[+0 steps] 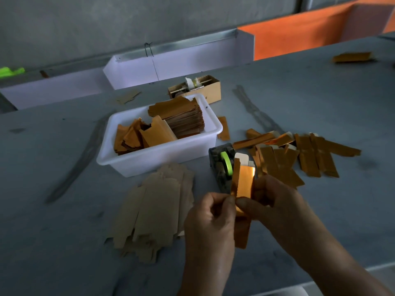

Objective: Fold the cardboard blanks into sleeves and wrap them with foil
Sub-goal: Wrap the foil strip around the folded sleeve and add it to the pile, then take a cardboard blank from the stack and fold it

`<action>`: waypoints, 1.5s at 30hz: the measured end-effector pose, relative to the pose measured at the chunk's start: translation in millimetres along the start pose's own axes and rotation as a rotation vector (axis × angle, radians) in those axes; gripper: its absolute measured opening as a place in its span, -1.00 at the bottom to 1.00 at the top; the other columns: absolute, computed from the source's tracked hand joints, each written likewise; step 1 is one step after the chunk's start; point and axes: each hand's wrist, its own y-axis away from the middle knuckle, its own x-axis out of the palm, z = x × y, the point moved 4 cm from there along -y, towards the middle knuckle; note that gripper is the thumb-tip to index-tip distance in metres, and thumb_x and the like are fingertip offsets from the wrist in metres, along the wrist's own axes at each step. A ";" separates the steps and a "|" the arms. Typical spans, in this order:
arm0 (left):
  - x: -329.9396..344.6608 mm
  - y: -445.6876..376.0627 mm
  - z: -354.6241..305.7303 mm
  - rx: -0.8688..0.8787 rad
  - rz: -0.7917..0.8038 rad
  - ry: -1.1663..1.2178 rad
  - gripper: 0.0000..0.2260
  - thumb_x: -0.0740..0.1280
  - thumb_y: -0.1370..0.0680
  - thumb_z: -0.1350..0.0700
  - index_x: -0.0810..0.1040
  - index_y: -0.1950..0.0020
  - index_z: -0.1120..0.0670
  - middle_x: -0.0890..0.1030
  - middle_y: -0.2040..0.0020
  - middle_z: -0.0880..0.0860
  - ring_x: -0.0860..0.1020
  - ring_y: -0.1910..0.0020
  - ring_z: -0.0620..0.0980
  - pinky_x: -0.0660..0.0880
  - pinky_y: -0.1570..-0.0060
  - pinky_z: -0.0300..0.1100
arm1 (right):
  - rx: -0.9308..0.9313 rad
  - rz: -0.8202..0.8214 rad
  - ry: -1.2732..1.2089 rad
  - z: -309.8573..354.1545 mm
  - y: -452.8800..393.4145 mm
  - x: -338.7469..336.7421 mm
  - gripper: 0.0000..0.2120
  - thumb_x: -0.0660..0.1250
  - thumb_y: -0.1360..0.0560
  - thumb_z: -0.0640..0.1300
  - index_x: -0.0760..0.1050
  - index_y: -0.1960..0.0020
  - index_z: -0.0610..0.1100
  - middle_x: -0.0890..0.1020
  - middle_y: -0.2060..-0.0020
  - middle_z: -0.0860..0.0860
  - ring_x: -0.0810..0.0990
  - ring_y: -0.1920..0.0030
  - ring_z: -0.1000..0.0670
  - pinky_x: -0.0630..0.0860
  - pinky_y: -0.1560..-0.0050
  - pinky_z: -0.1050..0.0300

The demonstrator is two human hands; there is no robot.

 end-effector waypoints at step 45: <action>-31.6 -10.1 10.3 0.751 -0.336 -1.288 -0.59 0.15 -0.38 0.17 0.62 -0.13 0.25 0.62 -0.16 0.23 0.51 -0.22 0.34 0.38 -0.08 0.44 | 0.333 0.266 -0.795 21.2 -12.3 81.6 -0.83 0.25 -0.55 -0.15 0.56 -0.04 -0.21 0.64 0.09 -0.18 0.62 0.08 -0.04 0.55 0.02 0.12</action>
